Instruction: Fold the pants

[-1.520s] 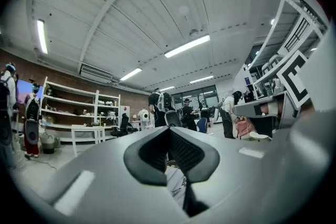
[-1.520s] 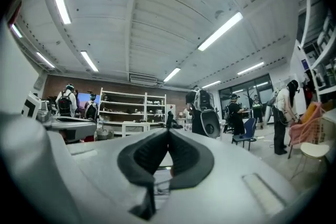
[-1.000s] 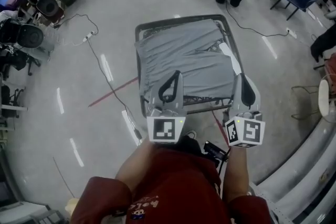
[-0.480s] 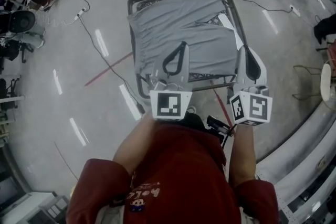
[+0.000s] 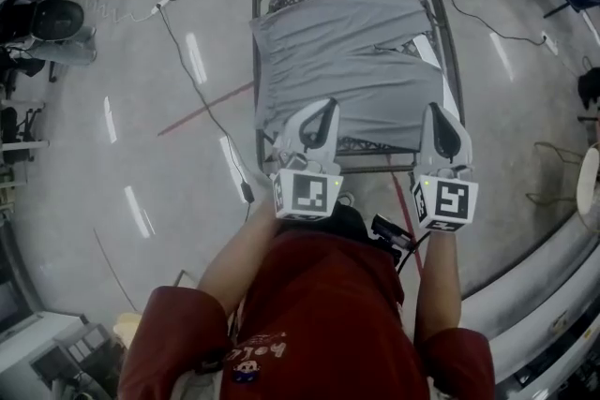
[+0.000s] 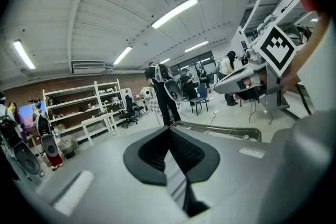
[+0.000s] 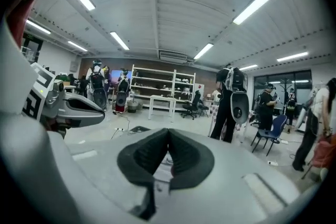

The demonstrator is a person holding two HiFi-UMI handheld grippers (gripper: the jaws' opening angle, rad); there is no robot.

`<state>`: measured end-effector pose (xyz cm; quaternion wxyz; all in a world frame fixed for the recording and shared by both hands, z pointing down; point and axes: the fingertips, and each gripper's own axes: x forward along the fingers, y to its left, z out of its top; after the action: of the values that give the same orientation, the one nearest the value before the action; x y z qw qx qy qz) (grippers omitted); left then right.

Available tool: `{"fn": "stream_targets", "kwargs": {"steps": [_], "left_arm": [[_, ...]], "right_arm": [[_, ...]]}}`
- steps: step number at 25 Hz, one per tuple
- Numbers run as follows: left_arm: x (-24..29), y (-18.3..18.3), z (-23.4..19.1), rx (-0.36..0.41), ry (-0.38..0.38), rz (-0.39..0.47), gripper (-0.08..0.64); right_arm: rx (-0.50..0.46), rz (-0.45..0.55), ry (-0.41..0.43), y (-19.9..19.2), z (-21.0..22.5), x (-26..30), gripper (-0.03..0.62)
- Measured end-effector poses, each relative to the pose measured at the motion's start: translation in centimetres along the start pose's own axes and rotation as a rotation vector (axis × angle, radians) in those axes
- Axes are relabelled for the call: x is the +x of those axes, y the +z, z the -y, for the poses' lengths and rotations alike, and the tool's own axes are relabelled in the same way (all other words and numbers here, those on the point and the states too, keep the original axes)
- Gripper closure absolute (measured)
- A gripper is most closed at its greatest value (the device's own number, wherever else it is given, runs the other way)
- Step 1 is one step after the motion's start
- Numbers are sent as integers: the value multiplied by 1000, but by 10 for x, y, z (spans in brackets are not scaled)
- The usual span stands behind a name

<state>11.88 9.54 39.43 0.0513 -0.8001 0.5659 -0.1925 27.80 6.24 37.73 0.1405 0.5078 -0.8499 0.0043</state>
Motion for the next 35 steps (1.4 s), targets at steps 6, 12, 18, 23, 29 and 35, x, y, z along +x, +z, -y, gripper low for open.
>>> {"fn": "stream_targets", "kwargs": {"steps": [6, 12, 18, 23, 29, 35], "left_arm": [[1, -62, 2, 108, -39, -144, 513], [3, -131, 16, 257, -187, -330, 402], [-4, -202, 24, 349, -311, -521, 343], [-12, -249, 8, 405, -350, -662, 301], [-22, -288, -20, 521, -423, -790, 295], [-31, -322, -33, 583, -513, -899, 293]], "right_arm": [[-90, -145, 122, -53, -17, 19, 580], [-270, -347, 330, -127, -49, 28, 494], [-468, -550, 469, -200, -59, 14, 446], [-601, -683, 518, -251, -42, 6, 436], [-675, -821, 548, -292, -8, -5, 436], [-716, -929, 585, -320, 16, -15, 436]]}}
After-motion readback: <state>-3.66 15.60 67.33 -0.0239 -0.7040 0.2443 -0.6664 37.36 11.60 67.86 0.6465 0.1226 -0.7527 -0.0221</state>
